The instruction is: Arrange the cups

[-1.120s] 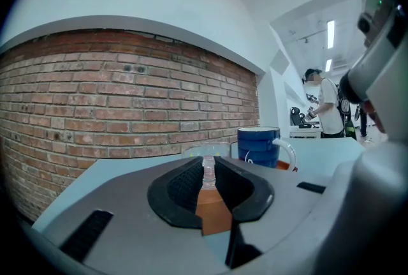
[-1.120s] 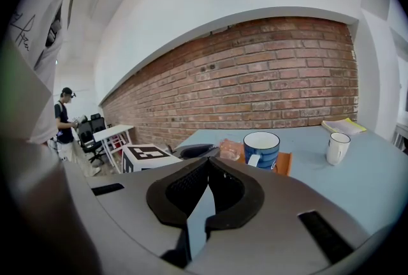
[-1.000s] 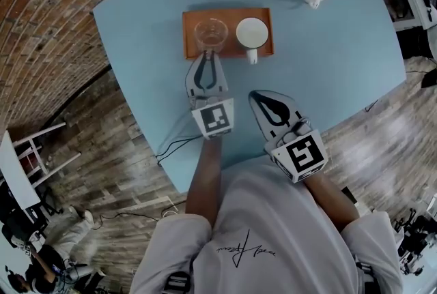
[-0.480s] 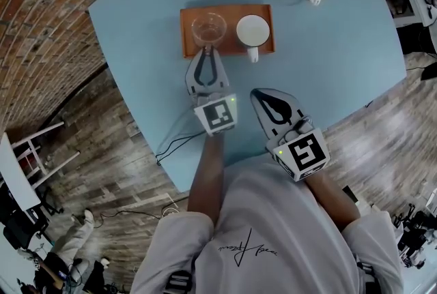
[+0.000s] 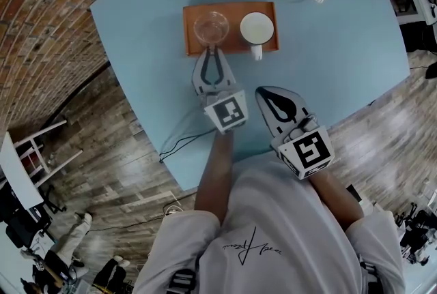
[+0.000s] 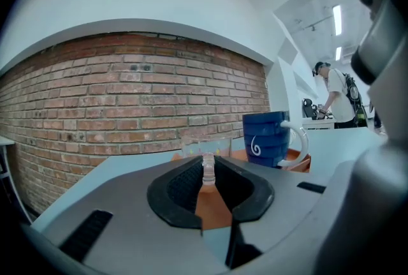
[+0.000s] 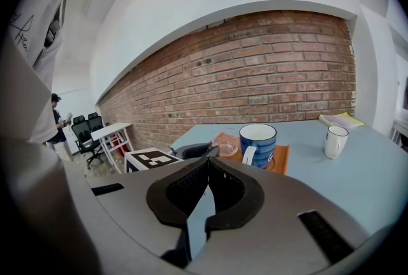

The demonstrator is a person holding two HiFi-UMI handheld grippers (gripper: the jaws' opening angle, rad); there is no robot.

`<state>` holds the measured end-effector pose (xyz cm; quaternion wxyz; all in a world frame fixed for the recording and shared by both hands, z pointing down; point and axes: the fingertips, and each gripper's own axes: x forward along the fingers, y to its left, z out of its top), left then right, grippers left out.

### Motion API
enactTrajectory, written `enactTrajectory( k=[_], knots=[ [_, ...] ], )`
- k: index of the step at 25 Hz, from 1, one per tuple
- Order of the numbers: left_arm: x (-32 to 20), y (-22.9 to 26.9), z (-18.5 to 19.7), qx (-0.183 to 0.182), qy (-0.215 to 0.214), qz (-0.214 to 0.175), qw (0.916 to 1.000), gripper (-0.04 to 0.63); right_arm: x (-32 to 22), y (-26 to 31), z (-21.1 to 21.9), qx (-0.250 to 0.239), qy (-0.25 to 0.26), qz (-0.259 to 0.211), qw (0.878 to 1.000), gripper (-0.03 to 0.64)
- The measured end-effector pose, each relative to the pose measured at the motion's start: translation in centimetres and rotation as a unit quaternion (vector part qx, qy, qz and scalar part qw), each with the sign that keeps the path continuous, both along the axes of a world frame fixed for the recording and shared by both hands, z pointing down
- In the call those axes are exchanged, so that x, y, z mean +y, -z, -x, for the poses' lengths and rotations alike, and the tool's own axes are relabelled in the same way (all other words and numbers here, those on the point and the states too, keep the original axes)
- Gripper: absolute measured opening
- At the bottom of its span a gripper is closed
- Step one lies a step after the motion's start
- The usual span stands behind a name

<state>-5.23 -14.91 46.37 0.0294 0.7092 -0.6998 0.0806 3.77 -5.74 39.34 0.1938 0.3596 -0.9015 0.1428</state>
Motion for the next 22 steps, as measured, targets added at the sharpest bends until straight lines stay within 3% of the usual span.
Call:
enactTrajectory(
  k=[6,22],
  knots=[
    [0.37,-1.17,-0.01,0.022,0.013,0.013,0.9996,0.055,-0.14,-0.05,0.0,-0.001,0.001,0.001,1.0,0.021],
    [0.3,-1.06,-0.11,0.017,0.011,0.007,0.9998,0.055,-0.1,-0.19,0.12,0.0,-0.001,0.003,1.0,0.021]
  ],
)
